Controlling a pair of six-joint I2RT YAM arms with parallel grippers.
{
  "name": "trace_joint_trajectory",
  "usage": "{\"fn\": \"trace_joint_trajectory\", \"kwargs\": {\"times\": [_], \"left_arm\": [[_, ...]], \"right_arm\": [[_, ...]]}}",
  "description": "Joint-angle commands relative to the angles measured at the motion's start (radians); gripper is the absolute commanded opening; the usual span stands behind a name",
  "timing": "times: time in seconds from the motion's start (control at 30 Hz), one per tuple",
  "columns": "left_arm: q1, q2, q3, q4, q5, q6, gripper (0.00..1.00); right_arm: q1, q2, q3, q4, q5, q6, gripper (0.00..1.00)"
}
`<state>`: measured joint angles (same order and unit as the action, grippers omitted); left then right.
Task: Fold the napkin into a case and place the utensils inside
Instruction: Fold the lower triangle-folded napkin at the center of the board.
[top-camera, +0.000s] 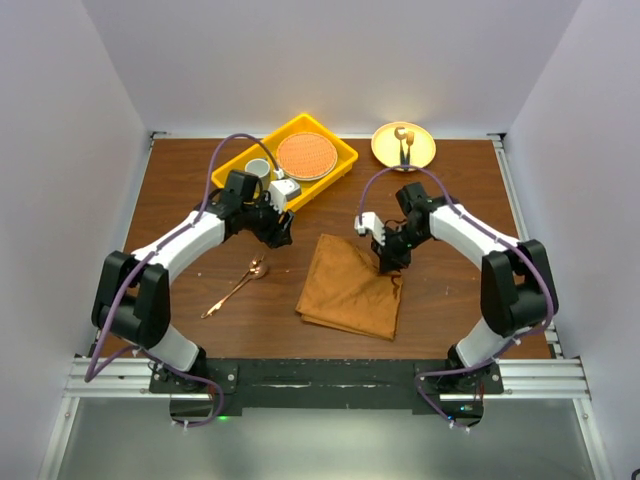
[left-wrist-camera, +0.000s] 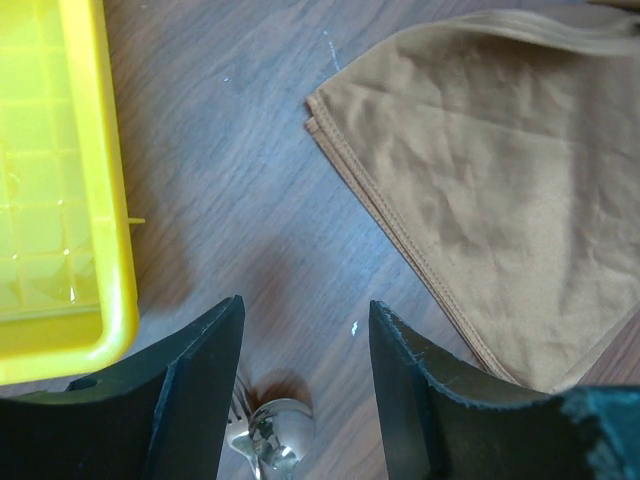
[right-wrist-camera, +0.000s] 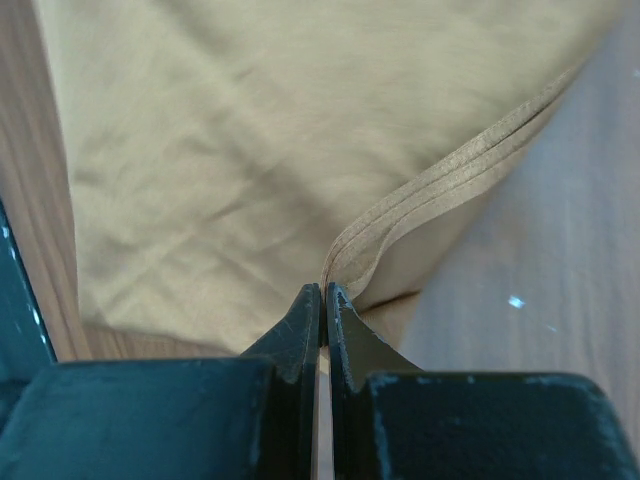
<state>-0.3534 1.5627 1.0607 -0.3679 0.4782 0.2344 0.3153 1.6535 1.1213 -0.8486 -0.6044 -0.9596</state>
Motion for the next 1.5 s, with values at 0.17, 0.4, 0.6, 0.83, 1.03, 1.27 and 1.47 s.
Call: {"fn": "trace_joint_trajectory", "kwargs": {"times": [0.17, 0.4, 0.6, 0.83, 1.03, 1.27, 1.47], "left_arm": [[0.024, -0.043, 0.033, -0.023, -0.013, 0.014, 0.58], [0.024, -0.073, 0.006, 0.018, 0.048, 0.057, 0.59], [-0.013, -0.109, -0.093, 0.227, 0.195, 0.326, 0.67], [-0.156, 0.135, 0.162, 0.071, 0.209, 0.678, 0.67], [-0.196, 0.302, 0.309, -0.026, 0.240, 0.807, 0.69], [-0.225, 0.447, 0.446, -0.167, 0.310, 0.882, 0.69], [-0.259, 0.510, 0.493, -0.203, 0.330, 0.890, 0.65]], "right_arm": [[0.117, -0.173, -0.176, 0.054, 0.094, -0.312, 0.00], [0.145, -0.271, -0.267, 0.077, 0.120, -0.476, 0.00], [0.146, -0.288, -0.278, 0.083, 0.109, -0.516, 0.00], [0.143, -0.331, -0.273, 0.071, 0.101, -0.516, 0.00], [0.146, -0.376, -0.290, 0.039, 0.089, -0.580, 0.00], [0.148, -0.399, -0.334, 0.026, 0.097, -0.700, 0.00], [0.151, -0.388, -0.353, 0.033, 0.110, -0.760, 0.00]]}}
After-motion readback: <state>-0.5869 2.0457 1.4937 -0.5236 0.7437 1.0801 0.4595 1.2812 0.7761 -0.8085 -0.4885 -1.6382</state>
